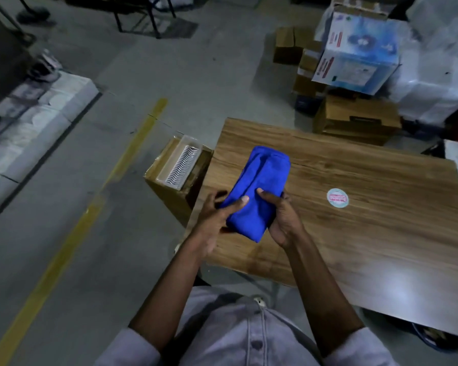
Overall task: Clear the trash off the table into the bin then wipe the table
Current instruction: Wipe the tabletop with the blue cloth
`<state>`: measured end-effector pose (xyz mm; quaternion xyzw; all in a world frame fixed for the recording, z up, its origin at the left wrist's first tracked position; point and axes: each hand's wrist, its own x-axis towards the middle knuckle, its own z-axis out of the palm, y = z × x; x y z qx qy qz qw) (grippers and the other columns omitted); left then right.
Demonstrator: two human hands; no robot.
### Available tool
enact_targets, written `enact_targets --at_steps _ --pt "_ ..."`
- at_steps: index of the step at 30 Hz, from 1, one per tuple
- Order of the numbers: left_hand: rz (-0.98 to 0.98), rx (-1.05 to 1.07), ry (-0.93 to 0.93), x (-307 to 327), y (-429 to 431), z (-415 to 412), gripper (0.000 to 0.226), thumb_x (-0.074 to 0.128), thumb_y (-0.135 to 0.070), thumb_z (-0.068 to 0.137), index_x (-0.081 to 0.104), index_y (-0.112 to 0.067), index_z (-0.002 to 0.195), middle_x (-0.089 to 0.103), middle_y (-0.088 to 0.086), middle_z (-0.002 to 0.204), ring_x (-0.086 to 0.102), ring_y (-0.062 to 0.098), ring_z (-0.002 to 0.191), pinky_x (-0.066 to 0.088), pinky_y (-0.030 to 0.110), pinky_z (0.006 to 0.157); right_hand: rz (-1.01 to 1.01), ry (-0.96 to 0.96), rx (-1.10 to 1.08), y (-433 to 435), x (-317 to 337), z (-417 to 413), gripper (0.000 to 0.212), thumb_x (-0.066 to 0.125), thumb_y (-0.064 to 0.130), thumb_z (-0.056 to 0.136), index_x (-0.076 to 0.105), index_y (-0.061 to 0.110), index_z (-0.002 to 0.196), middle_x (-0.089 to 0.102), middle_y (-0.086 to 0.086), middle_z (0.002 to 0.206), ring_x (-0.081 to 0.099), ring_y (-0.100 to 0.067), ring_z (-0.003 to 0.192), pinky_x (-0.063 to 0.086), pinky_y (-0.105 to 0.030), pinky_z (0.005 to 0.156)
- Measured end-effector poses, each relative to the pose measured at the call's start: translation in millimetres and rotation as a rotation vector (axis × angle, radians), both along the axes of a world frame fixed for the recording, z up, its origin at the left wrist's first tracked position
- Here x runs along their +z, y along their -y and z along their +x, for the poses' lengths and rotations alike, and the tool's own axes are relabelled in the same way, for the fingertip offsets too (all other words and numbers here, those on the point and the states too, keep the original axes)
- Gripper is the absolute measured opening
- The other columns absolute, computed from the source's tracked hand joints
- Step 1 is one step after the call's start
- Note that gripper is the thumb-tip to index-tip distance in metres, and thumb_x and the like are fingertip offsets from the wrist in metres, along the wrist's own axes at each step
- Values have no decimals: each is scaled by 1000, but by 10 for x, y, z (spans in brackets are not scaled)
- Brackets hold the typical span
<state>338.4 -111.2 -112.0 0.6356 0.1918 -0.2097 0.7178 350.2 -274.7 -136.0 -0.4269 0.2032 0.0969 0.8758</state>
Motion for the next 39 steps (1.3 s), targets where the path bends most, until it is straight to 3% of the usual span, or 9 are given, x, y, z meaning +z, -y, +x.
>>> enact_targets --at_steps 5,8,11,16,19,23,27,31,39 --pt "-116 34 -59 -190 -441 321 32 79 -3 82 71 -6 113 74 15 116 72 31 104 60 51 83 -66 20 32 -488 -37 434 34 66 0 88 65 14 119 73 -8 115 70 -25 102 56 -44 94" --pt "495 -12 506 -264 -775 637 40 78 7 76 74 -6 113 74 6 100 69 18 89 52 18 78 -199 -123 140 -836 -25 794 35 63 45 95 68 21 120 76 -2 108 69 -25 100 53 -41 91" --pt "1114 -215 1039 -415 -1289 1017 57 76 -1 58 77 -19 113 71 6 107 66 23 91 51 29 73 -59 -290 157 -1279 -96 1231 73 62 70 86 66 13 130 73 -13 120 70 -32 110 56 -47 96" --pt "1174 -390 1201 -739 -1956 1511 44 64 -11 69 76 -22 110 69 4 116 58 29 110 47 48 87 46 -333 26 -2098 -239 1995 27 73 23 93 70 3 111 77 -13 95 76 -26 80 63 -37 65" --pt "973 -301 1033 -907 -2245 1706 39 81 -38 72 76 -32 110 59 -3 137 48 23 130 35 44 102 9 -334 -23 -2371 -444 2370 9 72 7 91 70 2 98 77 -13 85 75 -24 71 61 -35 58" --pt "510 89 466 -1160 -2470 2067 72 81 -56 70 56 -39 135 46 -16 147 43 8 137 38 33 112 -61 -380 -66 -2571 -937 2736 67 88 17 76 60 1 135 70 -19 124 69 -37 112 60 -47 83" --pt "-152 203 -181 -1580 -2655 2566 71 89 -41 66 64 -17 128 71 5 124 69 25 107 57 43 84 -99 -413 -42 -2669 -1319 3046 75 92 26 73 60 7 138 67 -18 131 65 -37 120 56 -53 95" --pt "19 147 -205 -2012 -2666 2795 41 81 -9 83 67 -1 121 73 15 113 72 25 94 60 27 64 -220 -426 23 -2614 -1716 3381 58 84 28 80 65 9 132 72 -12 123 69 -30 115 59 -37 82" --pt "362 -1 -204 -2923 -2558 2918 39 80 -32 86 60 -9 110 73 6 68 72 23 54 62 50 64 -895 -362 380 -2427 -2700 4080 88 96 48 57 64 12 131 70 -6 126 68 -26 113 58 -45 94"
